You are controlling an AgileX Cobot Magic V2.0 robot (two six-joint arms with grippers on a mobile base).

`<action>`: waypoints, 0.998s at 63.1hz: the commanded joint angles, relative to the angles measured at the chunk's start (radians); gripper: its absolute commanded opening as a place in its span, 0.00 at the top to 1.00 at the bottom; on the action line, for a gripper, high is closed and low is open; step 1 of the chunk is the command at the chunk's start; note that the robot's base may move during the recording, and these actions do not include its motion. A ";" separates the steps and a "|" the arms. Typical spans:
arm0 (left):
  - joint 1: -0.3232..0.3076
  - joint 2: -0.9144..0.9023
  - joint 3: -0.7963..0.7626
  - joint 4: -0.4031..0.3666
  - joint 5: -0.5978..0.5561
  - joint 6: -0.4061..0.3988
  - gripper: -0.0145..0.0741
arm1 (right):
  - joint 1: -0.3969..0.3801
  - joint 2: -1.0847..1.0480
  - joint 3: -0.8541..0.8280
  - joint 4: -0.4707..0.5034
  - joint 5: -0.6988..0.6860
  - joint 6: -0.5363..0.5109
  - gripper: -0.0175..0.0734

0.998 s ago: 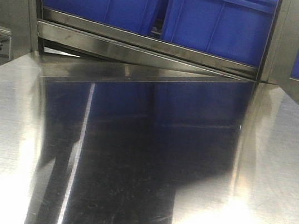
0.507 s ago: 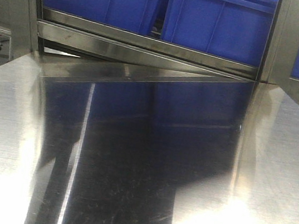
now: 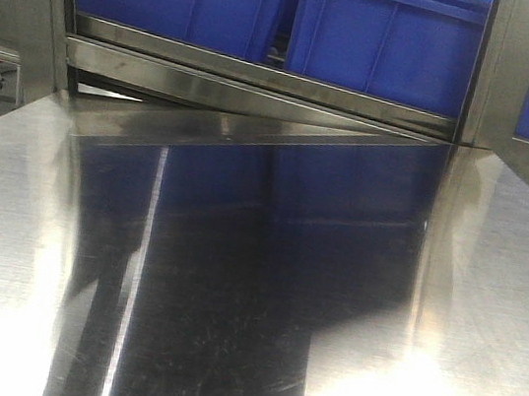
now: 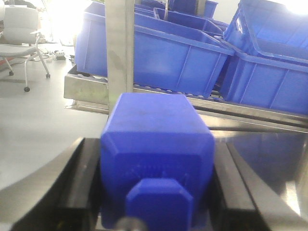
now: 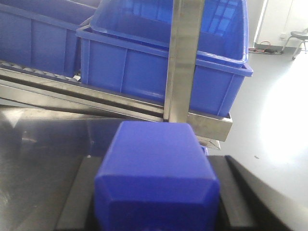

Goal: Pick and sort blue part to right shelf
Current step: 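Hold both bottles raised while the base starts turning from the table, then drive the base away from the table along the yellow-lined aisle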

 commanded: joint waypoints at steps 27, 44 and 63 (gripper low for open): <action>0.000 0.008 -0.028 -0.019 -0.082 0.003 0.38 | -0.007 0.006 -0.031 -0.011 -0.092 -0.009 0.32; 0.000 0.008 -0.028 -0.019 -0.082 0.003 0.38 | -0.007 0.006 -0.031 -0.011 -0.092 -0.009 0.32; 0.000 0.008 -0.028 -0.019 -0.082 0.003 0.38 | -0.007 0.006 -0.031 -0.011 -0.092 -0.009 0.32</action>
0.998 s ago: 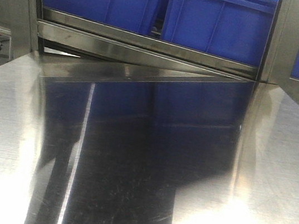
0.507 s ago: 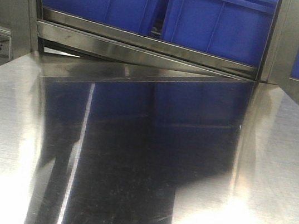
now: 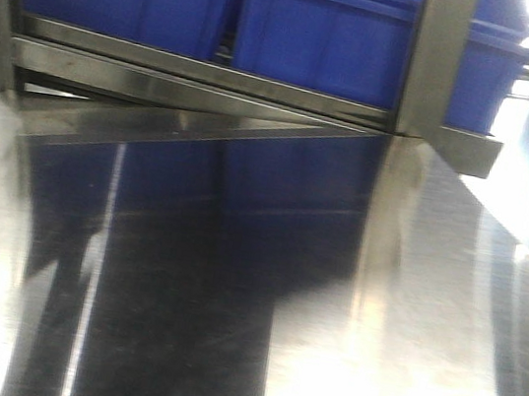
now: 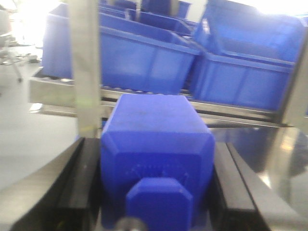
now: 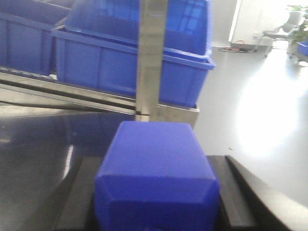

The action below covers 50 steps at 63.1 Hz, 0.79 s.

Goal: Pick and sort blue part to right shelf
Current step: 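Drive the base away from the table along the yellow-lined aisle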

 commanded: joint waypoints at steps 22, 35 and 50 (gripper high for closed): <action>0.000 0.008 -0.028 -0.019 -0.086 0.003 0.38 | -0.007 0.006 -0.031 -0.011 -0.092 -0.009 0.32; 0.000 0.008 -0.028 -0.019 -0.086 0.003 0.38 | -0.007 0.006 -0.031 -0.011 -0.092 -0.009 0.32; 0.000 0.008 -0.028 -0.019 -0.086 0.003 0.38 | -0.007 0.006 -0.031 -0.011 -0.092 -0.009 0.32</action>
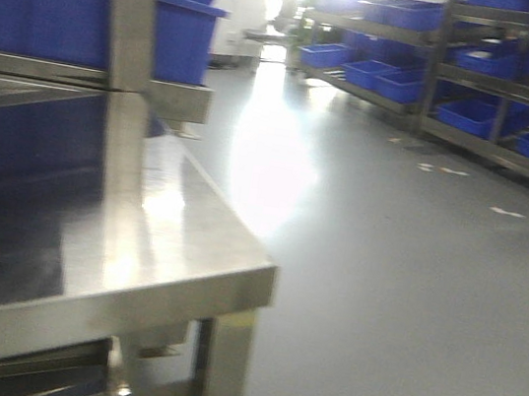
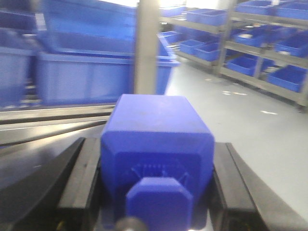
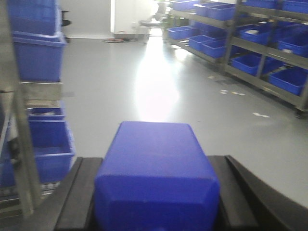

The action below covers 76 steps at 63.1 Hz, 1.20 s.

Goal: Pick and sort blue part to right shelf
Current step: 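Drive the base away from the table along the yellow-lined aisle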

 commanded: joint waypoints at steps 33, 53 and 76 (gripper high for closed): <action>0.000 0.008 -0.028 -0.019 -0.086 0.003 0.38 | -0.007 0.006 -0.031 -0.011 -0.092 -0.009 0.32; 0.000 0.008 -0.028 -0.019 -0.086 0.003 0.38 | -0.007 0.006 -0.031 -0.011 -0.092 -0.009 0.32; 0.000 0.008 -0.028 -0.019 -0.086 0.003 0.38 | -0.007 0.006 -0.031 -0.011 -0.092 -0.009 0.32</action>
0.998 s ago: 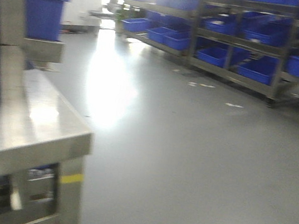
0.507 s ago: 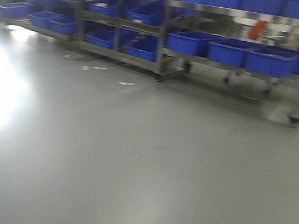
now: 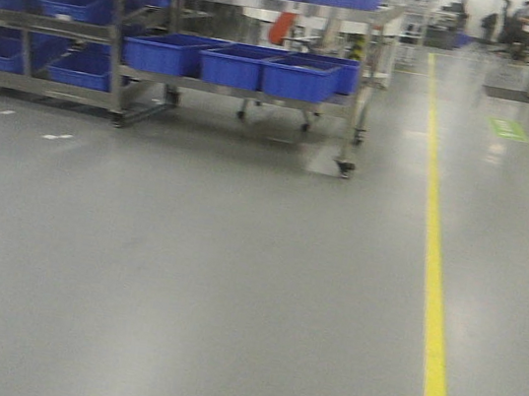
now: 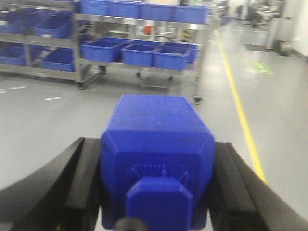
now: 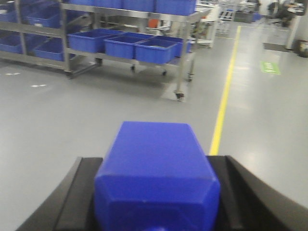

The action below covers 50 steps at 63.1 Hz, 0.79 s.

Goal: Pick and sort blue part to right shelf
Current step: 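Drive the base away from the table along the yellow-lined aisle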

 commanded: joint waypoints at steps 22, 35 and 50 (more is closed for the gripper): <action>0.000 0.008 -0.028 -0.017 -0.088 0.003 0.38 | -0.007 0.006 -0.031 -0.011 -0.092 -0.009 0.32; 0.000 0.008 -0.028 -0.017 -0.088 0.003 0.38 | -0.007 0.006 -0.031 -0.011 -0.092 -0.009 0.32; 0.000 0.008 -0.028 -0.017 -0.088 0.003 0.38 | -0.007 0.006 -0.031 -0.011 -0.092 -0.009 0.32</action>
